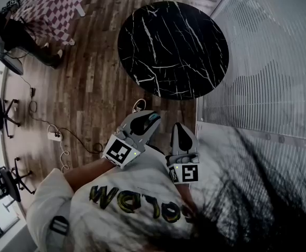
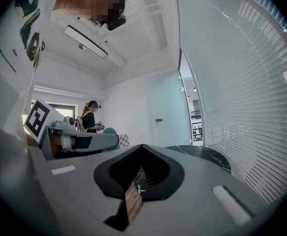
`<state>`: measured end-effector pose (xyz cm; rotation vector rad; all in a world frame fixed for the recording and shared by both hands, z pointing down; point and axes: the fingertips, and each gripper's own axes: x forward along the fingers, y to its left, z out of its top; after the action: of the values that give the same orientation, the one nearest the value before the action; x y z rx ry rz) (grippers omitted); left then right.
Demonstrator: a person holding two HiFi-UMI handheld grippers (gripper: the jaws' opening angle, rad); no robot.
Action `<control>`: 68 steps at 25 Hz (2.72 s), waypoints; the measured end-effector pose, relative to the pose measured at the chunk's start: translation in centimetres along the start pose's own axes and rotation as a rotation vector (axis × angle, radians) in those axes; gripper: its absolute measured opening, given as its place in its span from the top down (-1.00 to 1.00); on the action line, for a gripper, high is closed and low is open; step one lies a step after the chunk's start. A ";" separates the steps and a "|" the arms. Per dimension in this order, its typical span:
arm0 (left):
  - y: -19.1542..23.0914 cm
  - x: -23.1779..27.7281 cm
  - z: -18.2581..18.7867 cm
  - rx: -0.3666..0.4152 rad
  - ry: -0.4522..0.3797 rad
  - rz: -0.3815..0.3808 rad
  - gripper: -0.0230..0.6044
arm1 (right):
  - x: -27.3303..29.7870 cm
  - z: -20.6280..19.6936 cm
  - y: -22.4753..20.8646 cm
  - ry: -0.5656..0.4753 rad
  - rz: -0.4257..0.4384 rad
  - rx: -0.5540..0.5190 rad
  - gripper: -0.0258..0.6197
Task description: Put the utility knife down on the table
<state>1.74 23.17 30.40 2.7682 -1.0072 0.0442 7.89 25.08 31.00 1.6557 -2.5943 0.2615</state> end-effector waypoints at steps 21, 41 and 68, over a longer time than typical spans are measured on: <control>18.0 8.0 4.4 -0.037 -0.012 -0.019 0.71 | 19.9 3.7 -2.3 0.052 0.015 -0.039 0.92; 23.9 12.2 4.1 -0.066 0.024 -0.033 0.71 | 26.2 3.8 -5.3 0.074 -0.008 -0.060 0.92; 21.6 17.1 1.1 -0.002 0.147 -0.001 0.71 | 23.4 0.8 -11.3 0.131 0.002 0.006 0.92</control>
<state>1.02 -4.04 34.63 2.7170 -0.9679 0.2422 8.22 -0.69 34.71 1.5804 -2.5022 0.3646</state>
